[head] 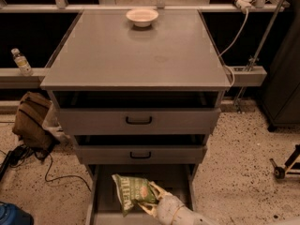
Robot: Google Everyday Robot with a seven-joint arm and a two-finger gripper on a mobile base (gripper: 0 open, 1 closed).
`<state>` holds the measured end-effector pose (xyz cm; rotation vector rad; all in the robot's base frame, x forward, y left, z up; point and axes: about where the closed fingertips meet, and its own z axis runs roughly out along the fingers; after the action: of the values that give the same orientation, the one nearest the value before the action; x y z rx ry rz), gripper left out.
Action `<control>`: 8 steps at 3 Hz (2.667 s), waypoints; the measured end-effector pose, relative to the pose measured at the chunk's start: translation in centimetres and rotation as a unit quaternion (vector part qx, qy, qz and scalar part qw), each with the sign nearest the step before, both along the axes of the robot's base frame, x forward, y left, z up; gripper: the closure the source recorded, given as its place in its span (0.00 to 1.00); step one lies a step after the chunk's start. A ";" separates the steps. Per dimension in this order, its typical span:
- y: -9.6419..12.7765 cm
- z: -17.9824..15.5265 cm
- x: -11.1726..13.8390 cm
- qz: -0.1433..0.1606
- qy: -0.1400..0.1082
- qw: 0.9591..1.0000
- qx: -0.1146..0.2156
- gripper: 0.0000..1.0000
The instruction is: Pick green jalapeno chip bag from bottom drawer and place on counter
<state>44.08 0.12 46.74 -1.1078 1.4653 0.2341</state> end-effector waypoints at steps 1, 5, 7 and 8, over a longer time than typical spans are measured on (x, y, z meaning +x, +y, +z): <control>3.8 11.1 -5.0 0.027 -0.077 0.996 -0.036 1.00; 4.1 28.4 7.7 0.027 -0.234 0.967 -0.097 1.00; 4.0 29.8 8.6 0.021 -0.245 0.965 -0.094 1.00; 4.3 34.0 10.2 0.026 -0.287 0.951 -0.115 1.00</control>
Offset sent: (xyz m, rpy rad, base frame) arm -0.0340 0.0164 0.0698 -0.0508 -0.1152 0.0231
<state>54.26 4.43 80.71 -1.2687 0.9553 -0.2189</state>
